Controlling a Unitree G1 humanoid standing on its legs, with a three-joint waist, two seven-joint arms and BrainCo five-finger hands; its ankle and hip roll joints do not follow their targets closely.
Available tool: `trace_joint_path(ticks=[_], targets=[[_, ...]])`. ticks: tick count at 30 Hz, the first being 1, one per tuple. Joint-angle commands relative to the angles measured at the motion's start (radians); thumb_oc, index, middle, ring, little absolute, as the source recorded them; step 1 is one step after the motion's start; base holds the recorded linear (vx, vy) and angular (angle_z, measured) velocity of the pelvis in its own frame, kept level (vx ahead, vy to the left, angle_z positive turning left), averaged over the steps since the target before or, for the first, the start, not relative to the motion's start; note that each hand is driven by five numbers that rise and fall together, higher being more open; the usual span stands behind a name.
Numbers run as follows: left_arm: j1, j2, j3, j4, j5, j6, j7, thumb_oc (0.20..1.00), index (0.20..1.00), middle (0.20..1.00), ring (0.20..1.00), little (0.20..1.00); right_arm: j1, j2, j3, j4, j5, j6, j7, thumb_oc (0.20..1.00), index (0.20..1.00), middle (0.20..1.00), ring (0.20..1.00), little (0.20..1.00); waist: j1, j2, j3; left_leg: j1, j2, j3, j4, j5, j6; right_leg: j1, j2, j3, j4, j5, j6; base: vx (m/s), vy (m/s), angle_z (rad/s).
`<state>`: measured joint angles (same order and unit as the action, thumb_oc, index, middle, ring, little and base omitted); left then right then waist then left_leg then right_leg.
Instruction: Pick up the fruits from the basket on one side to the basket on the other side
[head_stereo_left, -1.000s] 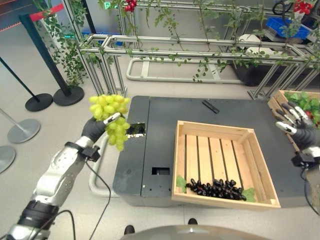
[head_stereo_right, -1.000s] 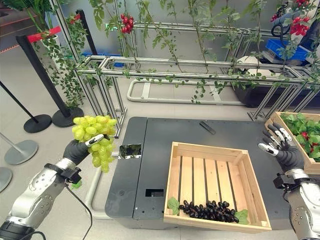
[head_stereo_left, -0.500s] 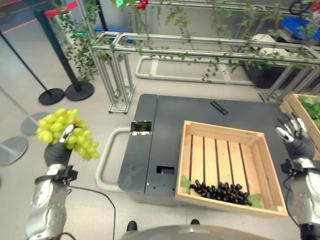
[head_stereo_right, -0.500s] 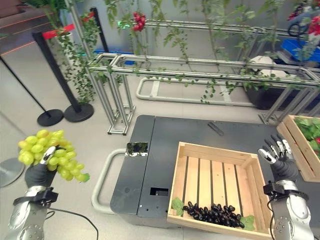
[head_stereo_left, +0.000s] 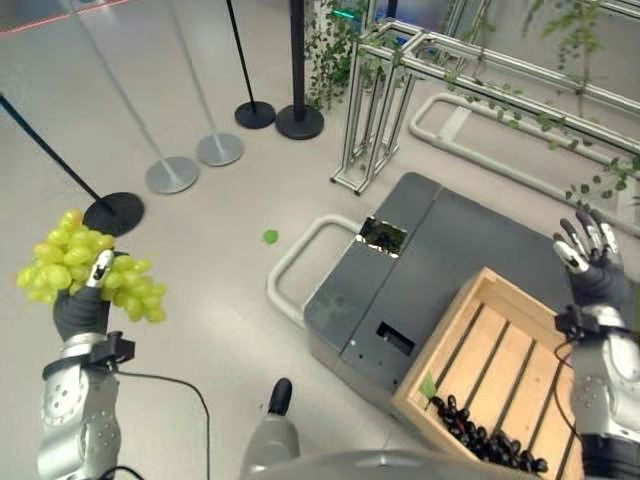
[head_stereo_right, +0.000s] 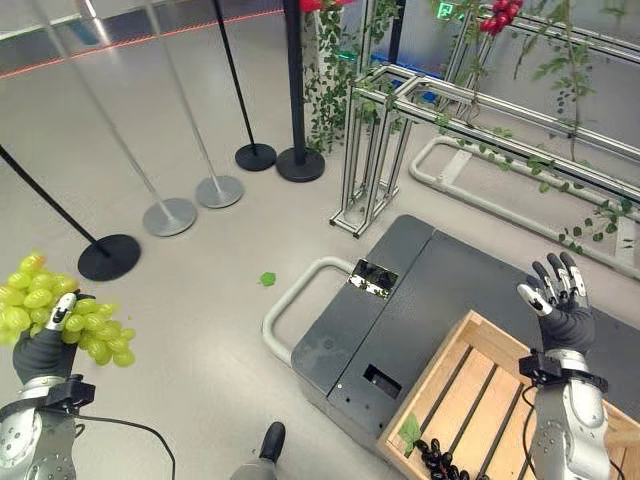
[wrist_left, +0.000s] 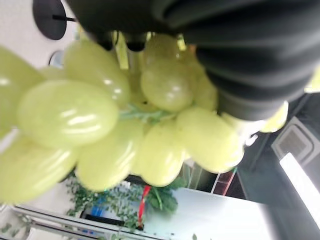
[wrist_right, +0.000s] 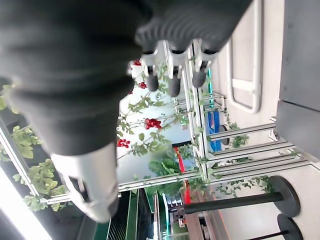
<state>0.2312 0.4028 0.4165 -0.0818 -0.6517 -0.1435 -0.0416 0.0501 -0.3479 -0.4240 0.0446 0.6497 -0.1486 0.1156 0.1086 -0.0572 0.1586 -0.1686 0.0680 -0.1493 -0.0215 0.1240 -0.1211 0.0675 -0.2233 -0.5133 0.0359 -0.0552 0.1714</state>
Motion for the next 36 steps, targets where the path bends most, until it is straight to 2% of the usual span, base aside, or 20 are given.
trace_joint_path(ticks=[1, 10, 16, 17, 18, 19, 20, 21, 22, 23, 26, 27, 28, 29, 30, 31, 33, 34, 35, 36], targets=[[-0.071, 0.066, 0.053, -0.063, 0.064, -0.099, 0.006, 0.2, 0.2, 0.2, 0.2, 0.2, -0.005, -0.027, -0.016, -0.062, -0.013, -0.056, -0.014, 1.0, 1.0, 1.0, 1.0, 1.0, -0.014, 0.004, -0.039, 0.039, 0.036, -0.004, 0.0, -0.075, 0.0, -0.02, -0.041, -0.014, 0.072, -0.014, 0.0, 0.02, 0.023, -0.05], [-0.071, 0.062, 0.049, -0.084, 0.092, -0.104, 0.018, 0.2, 0.2, 0.2, 0.2, 0.2, -0.02, -0.022, 0.011, -0.049, -0.01, -0.052, -0.018, 1.0, 1.0, 1.0, 1.0, 1.0, -0.025, -0.01, -0.039, 0.041, 0.032, 0.025, 0.015, -0.09, 0.01, -0.037, -0.042, 0.032, 0.05, 0.011, 0.006, 0.01, 0.026, -0.08], [-0.089, 0.089, 0.042, -0.111, 0.084, -0.117, 0.012, 0.2, 0.2, 0.2, 0.2, 0.2, -0.054, -0.043, 0.034, -0.055, -0.01, -0.048, -0.015, 1.0, 1.0, 1.0, 1.0, 1.0, -0.054, -0.011, 0.023, 0.001, 0.0, 0.093, 0.217, -0.196, 0.043, -0.127, -0.081, 0.171, 0.139, 0.012, 0.017, -0.07, 0.111, -0.55], [-0.107, 0.107, 0.03, -0.115, 0.091, -0.119, 0.012, 0.2, 0.2, 0.2, 0.2, 0.2, -0.051, -0.047, 0.037, -0.064, -0.025, -0.047, -0.013, 1.0, 1.0, 1.0, 1.0, 1.0, -0.082, -0.01, 0.05, -0.014, -0.009, 0.117, 0.267, -0.228, 0.052, -0.168, -0.091, 0.22, 0.173, 0.027, 0.025, -0.13, 0.175, -0.65], [-0.109, 0.108, 0.031, -0.113, 0.091, -0.12, 0.012, 0.2, 0.2, 0.2, 0.2, 0.2, -0.052, -0.046, 0.037, -0.065, -0.026, -0.046, -0.014, 1.0, 1.0, 1.0, 1.0, 1.0, -0.078, -0.011, 0.051, -0.017, -0.008, 0.122, 0.274, -0.232, 0.054, -0.174, -0.092, 0.227, 0.177, 0.027, 0.026, -0.19, 0.259, -0.82], [-0.126, 0.11, 0.022, -0.11, 0.096, -0.128, 0.018, 0.2, 0.2, 0.2, 0.2, 0.2, -0.05, -0.044, 0.047, -0.068, -0.051, -0.042, -0.014, 1.0, 1.0, 1.0, 1.0, 1.0, -0.103, -0.016, 0.074, -0.015, -0.01, 0.171, 0.284, -0.258, 0.066, -0.207, -0.102, 0.274, 0.152, 0.109, 0.056, -0.12, 0.138, -0.64], [-0.128, 0.111, 0.022, -0.109, 0.096, -0.129, 0.017, 0.2, 0.2, 0.2, 0.2, 0.2, -0.052, -0.043, 0.047, -0.069, -0.052, -0.041, -0.014, 1.0, 1.0, 1.0, 1.0, 1.0, -0.096, -0.02, 0.072, -0.018, -0.013, 0.18, 0.28, -0.25, 0.069, -0.213, -0.103, 0.283, 0.144, 0.122, 0.056, -0.18, 0.214, -0.88], [-0.132, 0.109, 0.023, -0.106, 0.101, -0.137, 0.021, 0.2, 0.2, 0.2, 0.2, 0.2, -0.059, -0.04, 0.057, -0.066, -0.062, -0.033, -0.015, 1.0, 1.0, 1.0, 1.0, 1.0, -0.105, -0.022, 0.076, -0.009, -0.014, 0.222, 0.264, -0.254, 0.072, -0.227, -0.122, 0.294, 0.078, 0.208, 0.088, -0.16, 0.146, -0.82], [-0.132, 0.106, 0.022, -0.099, 0.102, -0.14, 0.029, 0.2, 0.2, 0.2, 0.2, 0.2, -0.069, -0.031, 0.075, -0.054, -0.064, -0.03, -0.02, 1.0, 1.0, 1.0, 1.0, 1.0, -0.106, -0.016, 0.073, -0.004, 0.0, 0.254, 0.242, -0.239, 0.071, -0.241, -0.13, 0.297, 0.028, 0.248, 0.09, -0.28, 0.236, -1.41], [-0.138, 0.107, 0.01, -0.083, 0.1, -0.14, 0.03, 0.2, 0.2, 0.2, 0.2, 0.2, -0.067, -0.027, 0.093, -0.034, -0.088, -0.027, -0.025, 1.0, 1.0, 1.0, 1.0, 1.0, -0.104, -0.002, 0.071, -0.007, 0.013, 0.282, 0.213, -0.203, 0.085, -0.243, -0.113, 0.346, 0.047, 0.223, 0.084, -0.31, 0.23, -1.47], [-0.129, 0.112, 0.007, -0.082, 0.108, -0.131, 0.022, 0.2, 0.2, 0.2, 0.2, 0.2, -0.058, -0.018, 0.104, -0.012, -0.075, -0.025, -0.012, 1.0, 1.0, 1.0, 1.0, 1.0, -0.077, 0.016, 0.039, -0.025, 0.022, 0.317, 0.166, -0.148, 0.107, -0.144, -0.074, 0.321, 0.175, 0.103, 0.053, -0.28, 0.173, -1.14], [-0.128, 0.111, 0.007, -0.082, 0.108, -0.131, 0.023, 0.2, 0.2, 0.2, 0.2, 0.2, -0.058, -0.018, 0.104, -0.011, -0.075, -0.026, -0.011, 1.0, 1.0, 1.0, 1.0, 1.0, -0.075, 0.015, 0.038, -0.025, 0.022, 0.319, 0.161, -0.141, 0.106, -0.15, -0.074, 0.323, 0.18, 0.103, 0.05, -0.28, 0.042, -0.42], [-0.118, 0.108, 0.011, -0.087, 0.11, -0.123, 0.017, 0.2, 0.2, 0.2, 0.2, 0.2, -0.045, -0.02, 0.095, -0.008, -0.075, -0.023, -0.001, 1.0, 1.0, 1.0, 1.0, 1.0, -0.059, 0.013, 0.01, -0.056, 0.019, 0.327, 0.163, -0.127, 0.122, -0.078, -0.039, 0.354, 0.285, 0.036, 0.037, -0.19, 0.007, -0.64], [-0.118, 0.108, 0.011, -0.088, 0.11, -0.122, 0.017, 0.2, 0.2, 0.2, 0.2, 0.2, -0.044, -0.02, 0.095, -0.009, -0.075, -0.022, -0.001, 1.0, 1.0, 1.0, 1.0, 1.0, -0.054, 0.014, 0.008, -0.059, 0.022, 0.332, 0.163, -0.123, 0.123, -0.087, -0.037, 0.36, 0.289, 0.038, 0.036, -0.34, -0.108, -0.45], [-0.113, 0.097, 0.01, -0.086, 0.121, -0.121, 0.025, 0.2, 0.2, 0.2, 0.2, 0.2, -0.029, -0.02, 0.09, -0.008, -0.079, -0.026, 0.0, 1.0, 1.0, 1.0, 1.0, 1.0, -0.034, -0.008, -0.007, -0.117, 0.026, 0.343, 0.227, -0.126, 0.123, -0.017, -0.022, 0.384, 0.286, 0.009, 0.026, -0.18, -0.119, -0.58], [-0.113, 0.098, 0.01, -0.086, 0.122, -0.121, 0.026, 0.2, 0.2, 0.2, 0.2, 0.2, -0.028, -0.019, 0.089, -0.008, -0.079, -0.025, 0.0, 1.0, 1.0, 1.0, 1.0, 1.0, -0.032, -0.006, -0.008, -0.121, 0.03, 0.343, 0.23, -0.124, 0.123, -0.018, -0.019, 0.385, 0.281, 0.015, 0.025, -0.32, -0.223, -0.56], [-0.12, 0.087, 0.006, -0.091, 0.12, -0.122, 0.029, 0.2, 0.2, 0.2, 0.2, 0.2, -0.024, -0.03, 0.084, -0.016, -0.073, -0.017, 0.005, 1.0, 1.0, 1.0, 1.0, 1.0, -0.011, -0.016, -0.006, -0.197, 0.069, 0.343, 0.302, -0.102, 0.101, 0.048, 0.012, 0.369, 0.183, -0.125, -0.009, -0.3, -0.205, -0.5], [-0.121, 0.078, 0.006, -0.087, 0.129, -0.122, 0.039, 0.2, 0.2, 0.2, 0.2, 0.2, -0.026, -0.034, 0.086, -0.023, -0.072, -0.019, 0.005, 1.0, 1.0, 1.0, 1.0, 1.0, -0.004, -0.014, 0.003, -0.218, 0.09, 0.342, 0.313, -0.077, 0.085, 0.049, 0.024, 0.361, 0.172, -0.16, -0.028, -0.34, -0.275, -0.3], [-0.118, 0.065, 0.01, -0.085, 0.138, -0.117, 0.046, 0.2, 0.2, 0.2, 0.2, 0.2, -0.024, -0.042, 0.088, -0.029, -0.073, -0.017, 0.005, 1.0, 1.0, 1.0, 1.0, 1.0, 0.005, -0.006, 0.014, -0.231, 0.115, 0.323, 0.302, -0.033, 0.064, 0.049, 0.055, 0.358, 0.166, -0.22, -0.048, -0.54, -0.475, -0.4], [-0.106, 0.037, 0.007, -0.067, 0.141, -0.119, 0.063, 0.2, 0.2, 0.2, 0.2, 0.2, -0.03, -0.056, 0.102, -0.016, -0.048, -0.017, 0.005, 1.0, 1.0, 1.0, 1.0, 1.0, 0.006, 0.012, 0.044, -0.221, 0.152, 0.283, 0.241, 0.064, 0.016, 0.018, 0.105, 0.362, 0.179, -0.254, -0.081, -0.55, -0.461, -0.23]])
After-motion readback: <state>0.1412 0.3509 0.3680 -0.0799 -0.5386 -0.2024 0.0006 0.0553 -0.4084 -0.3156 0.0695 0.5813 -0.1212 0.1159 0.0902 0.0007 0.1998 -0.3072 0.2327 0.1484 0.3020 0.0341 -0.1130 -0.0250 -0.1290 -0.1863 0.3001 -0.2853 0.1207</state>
